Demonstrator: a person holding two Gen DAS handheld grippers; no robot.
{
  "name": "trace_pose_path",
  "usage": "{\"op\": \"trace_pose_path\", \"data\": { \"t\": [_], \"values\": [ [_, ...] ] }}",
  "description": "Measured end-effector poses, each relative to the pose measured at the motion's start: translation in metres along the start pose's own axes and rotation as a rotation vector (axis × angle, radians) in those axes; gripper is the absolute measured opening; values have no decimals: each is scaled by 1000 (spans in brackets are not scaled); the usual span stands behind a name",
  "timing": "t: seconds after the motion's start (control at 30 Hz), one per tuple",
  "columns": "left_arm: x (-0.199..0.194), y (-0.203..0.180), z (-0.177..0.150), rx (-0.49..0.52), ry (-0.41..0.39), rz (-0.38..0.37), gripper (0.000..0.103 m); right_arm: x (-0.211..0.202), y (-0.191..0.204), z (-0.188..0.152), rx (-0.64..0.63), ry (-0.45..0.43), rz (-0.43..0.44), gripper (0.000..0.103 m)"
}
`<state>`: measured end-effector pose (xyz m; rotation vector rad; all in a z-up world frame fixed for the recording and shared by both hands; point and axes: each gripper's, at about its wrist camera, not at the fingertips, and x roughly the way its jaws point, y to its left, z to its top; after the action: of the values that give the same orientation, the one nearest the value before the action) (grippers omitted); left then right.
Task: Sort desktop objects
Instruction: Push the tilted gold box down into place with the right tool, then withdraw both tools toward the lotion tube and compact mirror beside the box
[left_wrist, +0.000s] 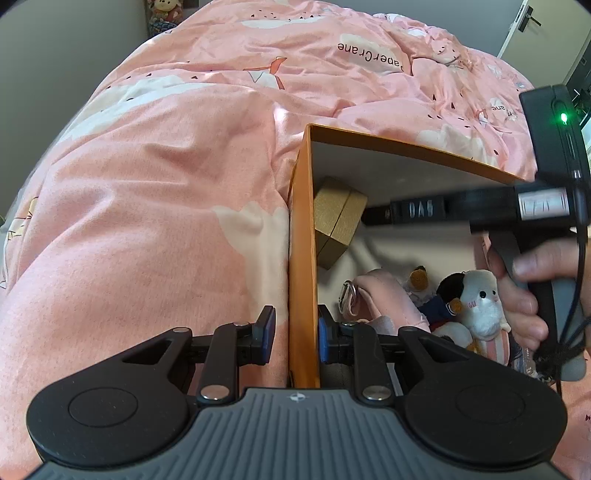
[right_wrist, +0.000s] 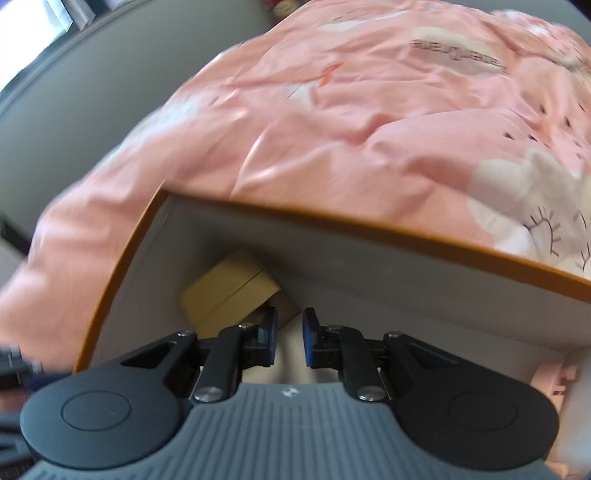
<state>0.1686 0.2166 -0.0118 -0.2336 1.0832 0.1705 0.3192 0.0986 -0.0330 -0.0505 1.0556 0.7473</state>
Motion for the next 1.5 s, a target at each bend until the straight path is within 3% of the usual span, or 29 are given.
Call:
{"op": "trace_pose_path", "data": {
  "t": [0.23, 0.33, 0.4, 0.67, 0.73, 0.9, 1.13, 1.27, 1.5],
  "values": [
    [1, 2, 0, -7, 3, -10, 26, -2, -12, 15, 141, -68, 82, 21],
    [2, 1, 1, -9, 2, -5, 26, 4, -18, 19, 230, -26, 197, 24],
    [1, 1, 1, -12, 2, -8, 26, 8, -15, 20, 238, -9, 210, 24],
    [1, 0, 1, -7, 2, -15, 26, 28, -6, 19, 247, 2, 222, 52],
    [0, 0, 1, -5, -1, -17, 26, 32, -5, 22, 224, -11, 221, 55],
    [-1, 4, 0, -20, -6, -15, 26, 36, -3, 19, 176, 72, 279, 53],
    [1, 2, -1, -17, -5, -19, 26, 36, -12, 3, 255, 160, 345, 46],
    [1, 0, -1, -14, -5, -17, 26, 34, -5, -3, 194, 203, 362, 45],
    [-2, -5, -1, -10, 0, 1, 26, 24, 10, -5, 90, 167, 322, 44]
  ]
}}
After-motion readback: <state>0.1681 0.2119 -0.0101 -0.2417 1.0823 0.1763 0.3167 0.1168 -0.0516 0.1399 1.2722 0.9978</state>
